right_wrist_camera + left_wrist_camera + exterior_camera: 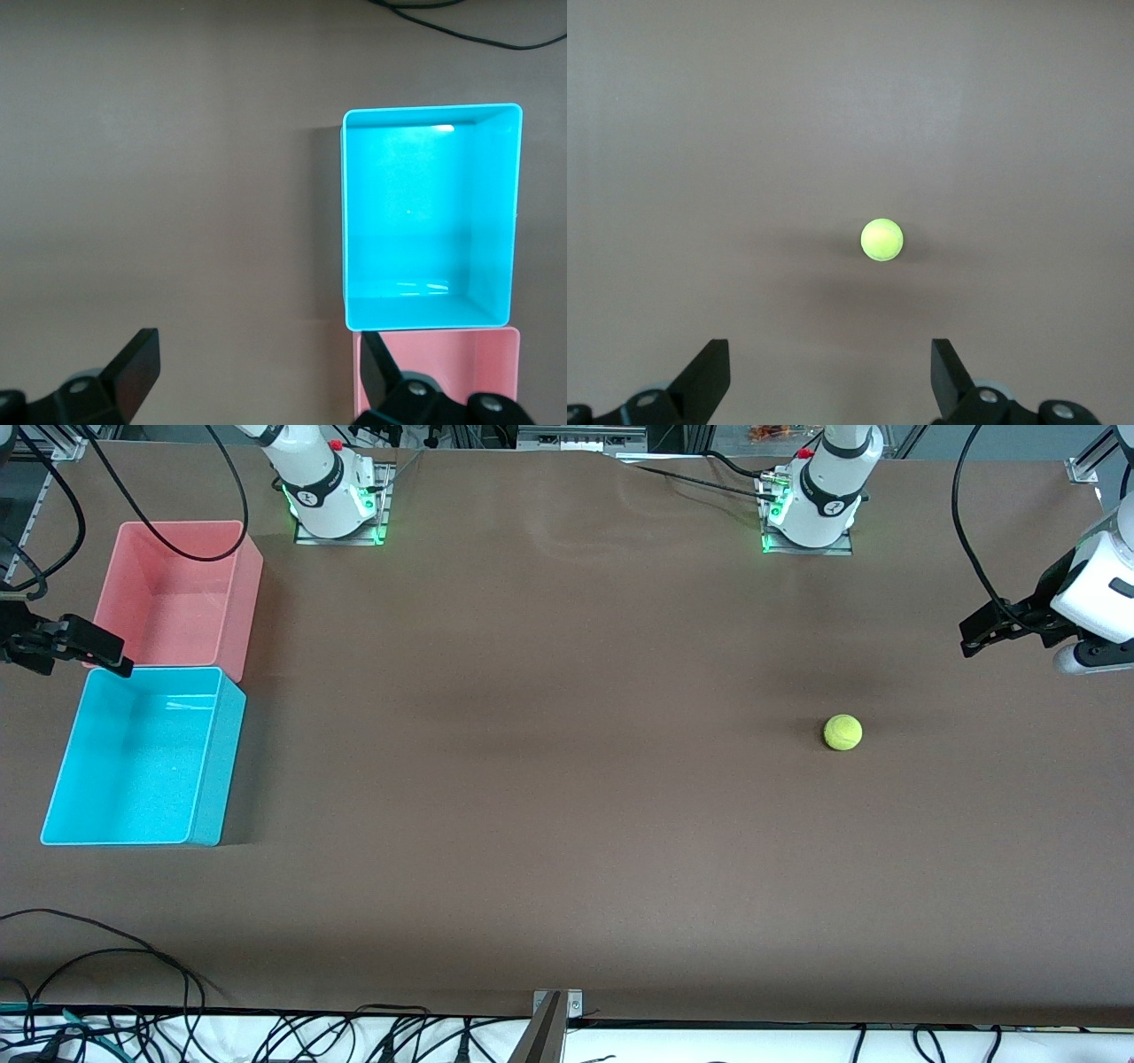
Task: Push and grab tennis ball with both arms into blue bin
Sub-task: 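Lower the left gripper beside the yellow tennis ball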
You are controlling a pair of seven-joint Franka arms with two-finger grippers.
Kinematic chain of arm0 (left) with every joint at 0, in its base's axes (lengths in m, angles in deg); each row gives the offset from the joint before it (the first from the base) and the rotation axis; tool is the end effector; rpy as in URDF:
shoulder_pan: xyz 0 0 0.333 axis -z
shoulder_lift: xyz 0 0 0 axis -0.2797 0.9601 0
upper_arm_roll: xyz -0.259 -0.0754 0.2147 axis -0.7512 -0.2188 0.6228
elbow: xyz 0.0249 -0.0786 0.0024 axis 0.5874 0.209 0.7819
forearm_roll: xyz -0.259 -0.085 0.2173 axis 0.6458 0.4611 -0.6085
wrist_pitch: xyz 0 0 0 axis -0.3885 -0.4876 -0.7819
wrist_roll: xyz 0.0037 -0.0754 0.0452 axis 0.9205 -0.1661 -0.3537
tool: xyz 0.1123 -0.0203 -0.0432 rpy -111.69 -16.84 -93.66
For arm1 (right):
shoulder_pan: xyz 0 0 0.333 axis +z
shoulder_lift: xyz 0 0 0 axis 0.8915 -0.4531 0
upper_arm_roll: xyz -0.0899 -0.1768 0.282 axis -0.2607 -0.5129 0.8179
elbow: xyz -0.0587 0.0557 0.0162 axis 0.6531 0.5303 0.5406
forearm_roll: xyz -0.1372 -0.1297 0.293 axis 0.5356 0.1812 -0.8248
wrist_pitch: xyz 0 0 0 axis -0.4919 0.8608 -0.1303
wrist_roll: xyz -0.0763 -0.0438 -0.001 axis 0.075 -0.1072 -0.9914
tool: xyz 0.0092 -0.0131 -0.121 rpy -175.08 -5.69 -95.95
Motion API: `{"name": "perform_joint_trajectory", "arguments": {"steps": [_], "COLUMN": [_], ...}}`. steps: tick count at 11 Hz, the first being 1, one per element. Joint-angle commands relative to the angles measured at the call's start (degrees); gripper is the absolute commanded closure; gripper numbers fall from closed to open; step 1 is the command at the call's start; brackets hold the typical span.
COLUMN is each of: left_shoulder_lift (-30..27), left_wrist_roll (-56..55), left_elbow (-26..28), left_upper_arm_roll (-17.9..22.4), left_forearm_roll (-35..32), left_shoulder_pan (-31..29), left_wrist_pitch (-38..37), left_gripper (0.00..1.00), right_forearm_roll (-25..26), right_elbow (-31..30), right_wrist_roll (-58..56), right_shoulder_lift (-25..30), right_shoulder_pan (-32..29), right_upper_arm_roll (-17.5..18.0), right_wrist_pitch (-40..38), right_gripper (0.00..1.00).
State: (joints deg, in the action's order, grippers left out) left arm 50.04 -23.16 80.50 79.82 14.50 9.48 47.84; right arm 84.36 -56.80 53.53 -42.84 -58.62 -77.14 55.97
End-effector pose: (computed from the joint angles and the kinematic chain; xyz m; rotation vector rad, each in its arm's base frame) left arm 0.4981 -0.0015 0.6100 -3.0367 -0.1688 0.0833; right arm 0.5525 -0.0162 0.6275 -3.1240 0.0445 0.0087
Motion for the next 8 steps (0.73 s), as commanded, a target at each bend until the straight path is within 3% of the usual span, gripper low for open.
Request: {"name": "perform_joint_trajectory", "arguments": {"steps": [1, 4, 8], "left_shoulder_lift": [-0.59, 2.66, 2.40], "left_wrist_roll": [0.35, 0.26, 0.35], "left_elbow": [1.15, 2.55, 9.48], "left_upper_arm_roll": [-0.26, -0.17, 0.09], "left_forearm_roll": [-1.91, -1.91, -1.74], "left_shoulder_pan": [-0.10, -0.27, -0.63], "left_wrist_pitch": [0.53, 2.46, 11.76], "left_gripper": [0.00, 0.00, 0.00], "right_forearm_roll": [-1.95, -1.95, -1.95], "right_elbow": [1.69, 1.69, 1.69], "right_wrist_roll": [-0.43, -0.34, -0.34], "right_shoulder_lift": [-0.55, -0.46, -0.55], "right_shoulder_pan": [-0.66, -0.57, -0.65], "right_upper_arm_roll": [-0.07, 0.11, 0.10], "right_wrist_pitch": [-1.10, -1.10, -1.10], "right_gripper": [0.00, 0.00, 0.00]}}
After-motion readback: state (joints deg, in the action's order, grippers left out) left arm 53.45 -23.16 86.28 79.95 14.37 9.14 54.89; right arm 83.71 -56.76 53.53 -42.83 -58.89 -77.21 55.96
